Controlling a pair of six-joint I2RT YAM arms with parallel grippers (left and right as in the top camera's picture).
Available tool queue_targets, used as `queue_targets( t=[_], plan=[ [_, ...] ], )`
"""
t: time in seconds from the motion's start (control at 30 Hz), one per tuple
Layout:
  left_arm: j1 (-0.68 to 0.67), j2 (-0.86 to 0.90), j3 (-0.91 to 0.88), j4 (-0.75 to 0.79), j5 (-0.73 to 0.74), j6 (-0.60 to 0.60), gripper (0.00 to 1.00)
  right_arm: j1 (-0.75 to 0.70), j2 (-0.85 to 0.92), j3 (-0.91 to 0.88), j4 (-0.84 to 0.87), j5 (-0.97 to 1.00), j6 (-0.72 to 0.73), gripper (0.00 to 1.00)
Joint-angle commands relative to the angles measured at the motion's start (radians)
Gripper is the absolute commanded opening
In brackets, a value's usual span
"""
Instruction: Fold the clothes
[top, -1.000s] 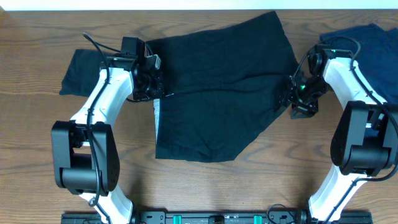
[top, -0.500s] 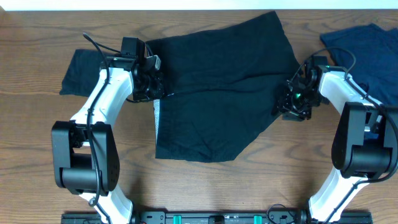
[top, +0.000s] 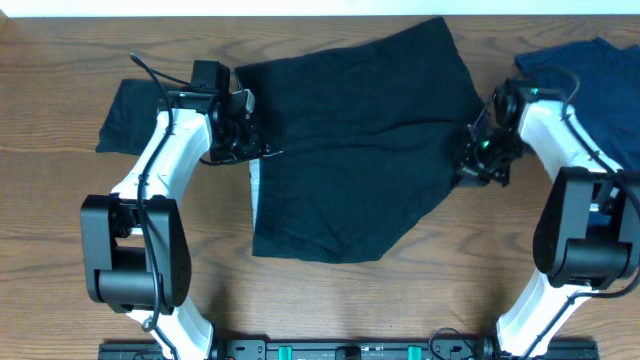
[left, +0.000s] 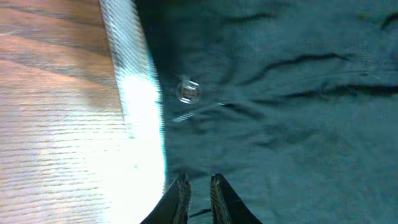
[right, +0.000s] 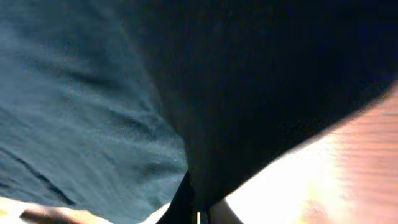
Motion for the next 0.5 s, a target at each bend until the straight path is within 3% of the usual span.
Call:
queue_targets(
  t=[0.0,0.23,0.47],
  plan=[
    [0.008,-0.013,-0.005,-0.003,-0.012,0.005,0.15,0.019,-0.039,0.110,-0.062,0.063,0.003,0.01],
    [0.008,-0.035,-0.005,-0.013,-0.012,0.005,0.15,0.119,-0.039,0.220,-0.100,0.063,0.023,0.01],
    [0.008,-0.078,-0.005,-0.019,-0.012,0.005,0.15,0.266,-0.032,0.234,0.000,0.071,0.047,0.01]
  ],
)
